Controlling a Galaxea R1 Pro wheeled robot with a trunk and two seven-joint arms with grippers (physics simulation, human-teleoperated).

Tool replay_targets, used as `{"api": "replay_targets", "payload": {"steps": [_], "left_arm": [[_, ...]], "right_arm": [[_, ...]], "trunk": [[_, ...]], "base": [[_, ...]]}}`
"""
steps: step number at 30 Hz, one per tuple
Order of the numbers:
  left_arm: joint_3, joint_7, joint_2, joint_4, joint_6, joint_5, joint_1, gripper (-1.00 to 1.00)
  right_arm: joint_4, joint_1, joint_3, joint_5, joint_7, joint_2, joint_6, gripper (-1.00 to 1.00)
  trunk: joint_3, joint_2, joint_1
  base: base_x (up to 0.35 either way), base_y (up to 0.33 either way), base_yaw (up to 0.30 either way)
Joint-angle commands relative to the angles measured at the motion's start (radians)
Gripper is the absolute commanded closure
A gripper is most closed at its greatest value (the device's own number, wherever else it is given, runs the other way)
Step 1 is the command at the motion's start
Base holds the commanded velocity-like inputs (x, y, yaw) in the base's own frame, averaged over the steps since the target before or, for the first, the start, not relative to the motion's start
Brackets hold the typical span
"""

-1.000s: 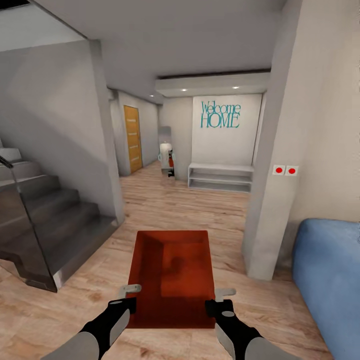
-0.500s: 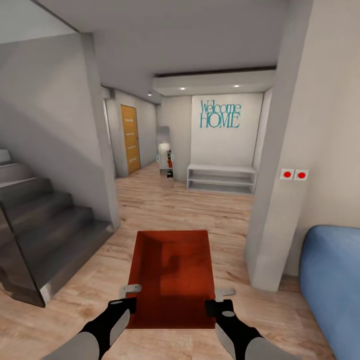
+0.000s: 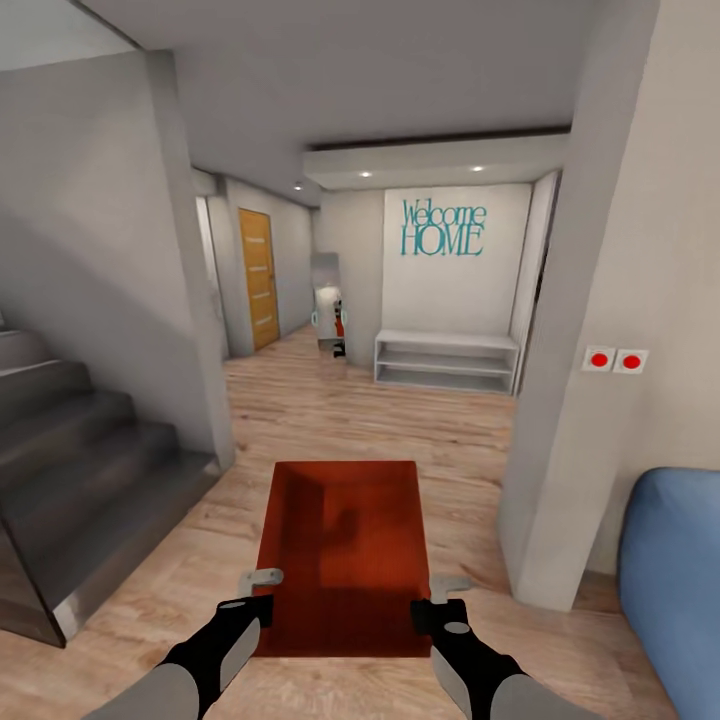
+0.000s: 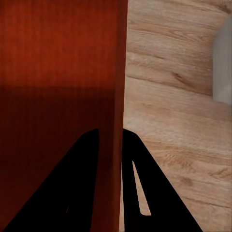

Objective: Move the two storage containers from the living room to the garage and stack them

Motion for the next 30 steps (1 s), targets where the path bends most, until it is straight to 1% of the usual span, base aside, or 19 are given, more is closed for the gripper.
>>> {"api": "replay_targets", "payload": {"steps": [1, 30], "left_arm": [[0.018, 0.011, 0.045, -0.005, 0.007, -0.012, -0.001, 1.00], [0.017, 0.011, 0.045, -0.005, 0.007, -0.012, -0.001, 1.00]], "right_arm": [[0.000, -0.001, -0.020, -0.011, -0.005, -0.001, -0.004, 1.00], [0.000, -0.001, -0.020, -0.011, -0.005, -0.003, -0.005, 1.00]], "trunk": [[-0.001, -0.001, 0.001], [-0.001, -0.001, 0.001]], "base": [[0.321, 0.000, 0.000], [0.321, 0.000, 0.000]]}}
